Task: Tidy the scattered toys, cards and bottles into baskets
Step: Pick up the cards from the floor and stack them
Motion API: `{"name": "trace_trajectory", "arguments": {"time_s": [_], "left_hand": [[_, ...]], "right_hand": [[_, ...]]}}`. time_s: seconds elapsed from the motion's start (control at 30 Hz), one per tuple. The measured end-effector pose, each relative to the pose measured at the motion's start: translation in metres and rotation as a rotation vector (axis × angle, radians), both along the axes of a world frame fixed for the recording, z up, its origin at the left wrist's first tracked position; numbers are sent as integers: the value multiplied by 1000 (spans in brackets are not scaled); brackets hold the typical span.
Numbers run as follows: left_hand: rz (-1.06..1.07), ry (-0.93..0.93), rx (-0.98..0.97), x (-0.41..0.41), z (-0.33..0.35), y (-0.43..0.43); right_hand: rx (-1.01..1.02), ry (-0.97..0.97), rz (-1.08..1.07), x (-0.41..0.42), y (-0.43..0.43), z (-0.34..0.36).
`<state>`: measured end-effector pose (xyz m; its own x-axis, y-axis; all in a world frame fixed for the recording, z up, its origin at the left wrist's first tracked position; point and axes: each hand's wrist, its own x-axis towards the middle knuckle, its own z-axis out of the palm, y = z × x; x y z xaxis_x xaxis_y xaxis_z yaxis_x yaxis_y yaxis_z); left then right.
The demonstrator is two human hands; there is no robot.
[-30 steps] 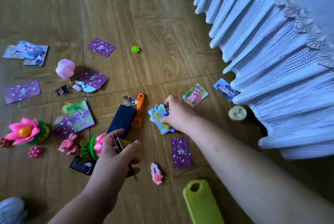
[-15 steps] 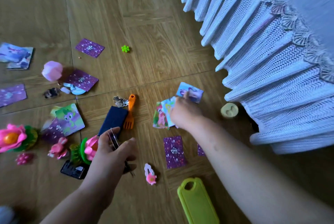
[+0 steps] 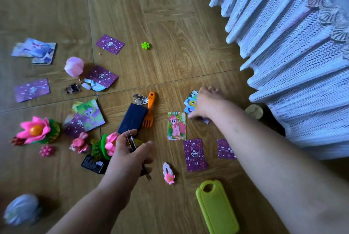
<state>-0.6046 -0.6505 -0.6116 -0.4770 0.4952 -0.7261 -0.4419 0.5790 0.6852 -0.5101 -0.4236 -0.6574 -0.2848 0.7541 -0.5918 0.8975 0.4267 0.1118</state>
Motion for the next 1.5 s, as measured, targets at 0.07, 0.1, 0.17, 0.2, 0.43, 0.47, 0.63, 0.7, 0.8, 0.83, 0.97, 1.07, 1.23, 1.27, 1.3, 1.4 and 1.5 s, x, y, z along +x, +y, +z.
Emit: {"name": "trace_trajectory", "arguments": {"time_s": [0.07,0.1,0.17,0.2,0.43,0.47,0.63,0.7,0.8,0.83,0.97,1.07,1.23,1.27,1.3,1.4,1.5], "left_hand": [[-2,2,0,-3,1,-3],[-3,5,-3,-4,1,-5],[3,9,-7,-6,1,-9],[8,8,-7,-7,1,-10],[12,-6,-18,-8,0,-19],[10,-5,-23,-7,1,-21],[4,26,-38,-12,5,-27],[2,47,-40,-18,7,-32],[10,49,-35,-22,9,-38],[14,47,-34,-23,9,-40],[4,23,-26,-22,8,-46],[-21,11,-29,-20,3,-48],[-53,-2,-21,-5,-3,-40],[-66,-17,-24,1,-4,-38],[-82,-28,-25,5,-3,-35],[-119,-27,-24,13,-1,-30],[-135,-10,-19,15,2,-27]], "right_hand": [[32,15,-48,2,-8,-8],[62,33,-69,5,-10,-11],[77,109,-147,11,-14,-13],[63,172,-224,15,-16,-12],[-143,557,-574,17,-59,-6],[-172,543,-568,10,-68,-9],[-32,284,-221,-34,-92,-30],[-18,209,-168,-42,-91,-28],[7,183,-108,-47,-90,-26],[-7,217,-88,-47,-92,-27],[-81,425,-135,-11,-90,-18],[-69,300,-219,54,-72,-5],[-72,63,-203,125,-73,-3],[-47,67,-187,132,-77,-5],[-16,61,-169,136,-78,-5],[30,22,-141,141,-79,-2],[-9,136,-306,142,-86,4]]}}
